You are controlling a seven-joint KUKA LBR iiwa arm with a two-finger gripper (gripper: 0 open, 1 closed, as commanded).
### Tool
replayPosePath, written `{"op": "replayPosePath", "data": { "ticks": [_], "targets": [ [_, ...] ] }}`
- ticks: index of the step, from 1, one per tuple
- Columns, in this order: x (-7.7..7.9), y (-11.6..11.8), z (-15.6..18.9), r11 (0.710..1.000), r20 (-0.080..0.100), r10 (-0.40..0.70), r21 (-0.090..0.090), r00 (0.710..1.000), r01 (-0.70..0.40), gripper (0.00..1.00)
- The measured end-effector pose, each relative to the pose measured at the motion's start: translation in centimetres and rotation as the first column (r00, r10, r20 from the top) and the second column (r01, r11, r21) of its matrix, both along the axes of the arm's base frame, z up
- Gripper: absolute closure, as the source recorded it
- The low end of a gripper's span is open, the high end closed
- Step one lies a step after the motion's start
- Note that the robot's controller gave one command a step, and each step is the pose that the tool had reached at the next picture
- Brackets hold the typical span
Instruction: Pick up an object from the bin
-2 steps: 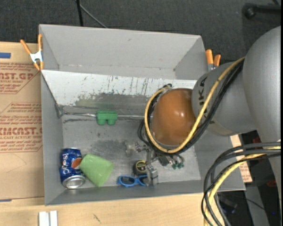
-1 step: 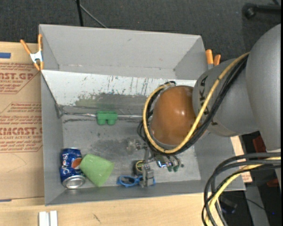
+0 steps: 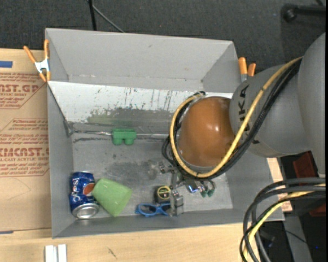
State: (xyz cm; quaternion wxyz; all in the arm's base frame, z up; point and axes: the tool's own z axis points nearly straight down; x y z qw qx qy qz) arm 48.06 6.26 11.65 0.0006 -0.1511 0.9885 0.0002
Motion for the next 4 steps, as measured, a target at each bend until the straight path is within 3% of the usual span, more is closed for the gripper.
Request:
{"op": "replayPosePath", "data": {
  "ticks": [1,2,3,4],
  "targets": [
    [0.4,-0.7,-4.6,0.993,0.016,0.116,0.0,0.993,-0.116,0.0],
    [0.5,-0.6,-4.5,0.993,0.021,0.115,0.002,0.993,-0.115,0.0],
    [0.6,-0.6,-4.4,0.993,0.021,0.116,0.002,0.993,-0.116,1.0],
    [0.6,-0.5,-1.2,0.993,0.002,0.116,0.0,0.993,-0.116,1.0]
  ]
}}
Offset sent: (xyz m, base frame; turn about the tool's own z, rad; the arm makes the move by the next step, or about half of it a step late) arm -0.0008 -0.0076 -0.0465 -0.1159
